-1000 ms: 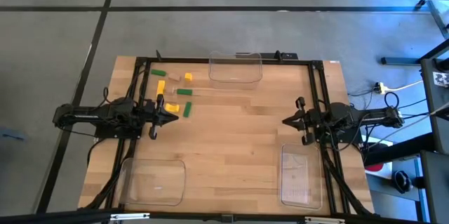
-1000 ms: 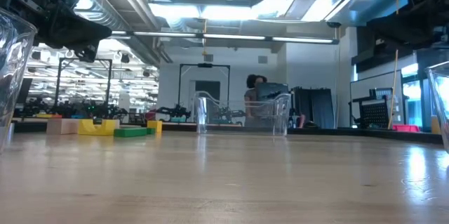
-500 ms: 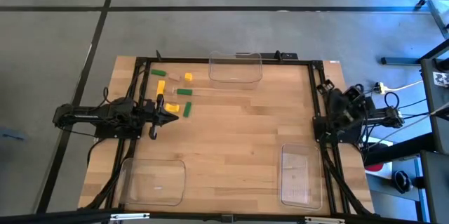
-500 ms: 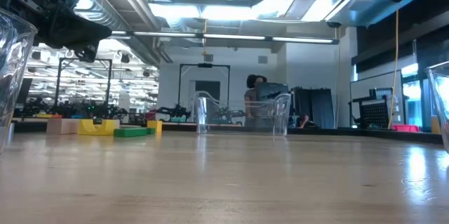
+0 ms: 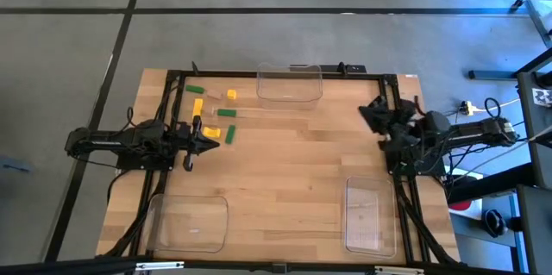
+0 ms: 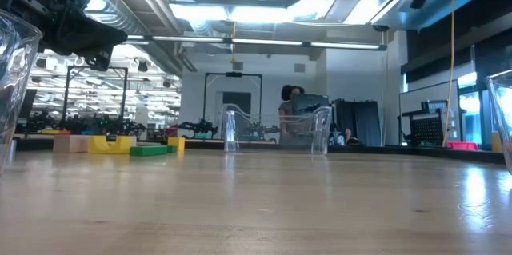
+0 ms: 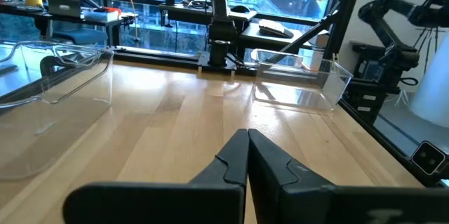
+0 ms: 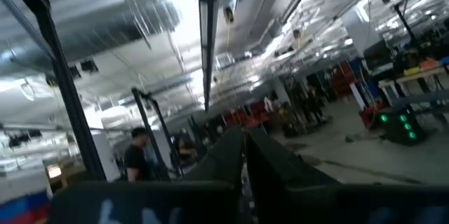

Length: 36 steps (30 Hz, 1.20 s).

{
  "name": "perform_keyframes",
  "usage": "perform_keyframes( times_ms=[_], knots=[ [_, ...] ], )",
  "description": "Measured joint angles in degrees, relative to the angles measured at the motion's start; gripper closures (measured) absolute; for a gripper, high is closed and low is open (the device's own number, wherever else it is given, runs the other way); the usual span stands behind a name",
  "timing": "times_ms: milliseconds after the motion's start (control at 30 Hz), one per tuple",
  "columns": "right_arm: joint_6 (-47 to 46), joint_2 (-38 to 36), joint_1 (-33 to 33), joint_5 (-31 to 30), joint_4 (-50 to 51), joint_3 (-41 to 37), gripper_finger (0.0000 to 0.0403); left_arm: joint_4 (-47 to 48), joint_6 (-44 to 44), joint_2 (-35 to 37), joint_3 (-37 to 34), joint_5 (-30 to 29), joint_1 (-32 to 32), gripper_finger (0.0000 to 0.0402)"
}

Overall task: Sort & place blocks by color
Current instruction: Put the bottom yellow block into the bottom left transparent bin

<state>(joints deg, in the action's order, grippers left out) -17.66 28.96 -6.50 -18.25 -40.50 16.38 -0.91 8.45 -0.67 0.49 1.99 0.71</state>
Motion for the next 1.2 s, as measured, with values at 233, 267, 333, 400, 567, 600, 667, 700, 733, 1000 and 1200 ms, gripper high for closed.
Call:
perform_keyframes(
  times_ms=[233,267,333,400,567,600,667,700,733,1000,1200],
  knots=[
    [0.64,10.18,0.00,1.42,5.18,4.67,0.0377,0.00,0.00,-0.02,0.00,-0.01,0.00,0.0401],
    [0.91,11.04,0.00,1.46,6.84,5.46,0.0377,0.02,0.00,0.00,0.02,-0.01,0.00,0.0401],
    [-0.48,13.01,0.00,2.37,11.58,7.63,0.0377,0.01,0.00,-0.02,0.01,-0.01,0.00,0.0401],
    [-1.69,15.00,0.19,4.49,18.29,10.67,0.0377,0.00,-0.02,0.00,0.00,-0.01,0.00,0.0401],
    [-1.76,21.11,3.79,13.71,33.42,21.34,0.0377,0.01,-0.02,0.00,0.01,-0.01,0.00,0.0401],
    [-1.57,22.15,4.64,14.70,35.84,23.46,0.0377,0.00,-0.02,0.00,0.00,-0.01,0.00,0.0401],
    [-0.42,24.02,6.19,15.85,39.58,27.41,0.0377,0.00,-0.02,0.00,0.02,-0.01,0.00,0.0401],
    [0.29,24.77,6.69,16.51,40.97,29.09,0.0377,0.00,-0.02,0.00,0.01,-0.01,0.00,0.0401],
    [1.49,25.26,7.05,17.39,42.32,30.33,0.0377,0.00,-0.02,0.00,0.02,-0.01,0.01,0.0401],
    [1.91,24.62,5.92,20.76,50.62,32.02,0.0385,-5.79,3.65,0.00,-0.04,0.98,0.00,0.0401],
    [-0.75,24.25,2.17,20.96,45.41,26.44,0.0398,-10.86,9.42,-0.01,-0.04,0.95,0.01,0.0401]
  ],
)
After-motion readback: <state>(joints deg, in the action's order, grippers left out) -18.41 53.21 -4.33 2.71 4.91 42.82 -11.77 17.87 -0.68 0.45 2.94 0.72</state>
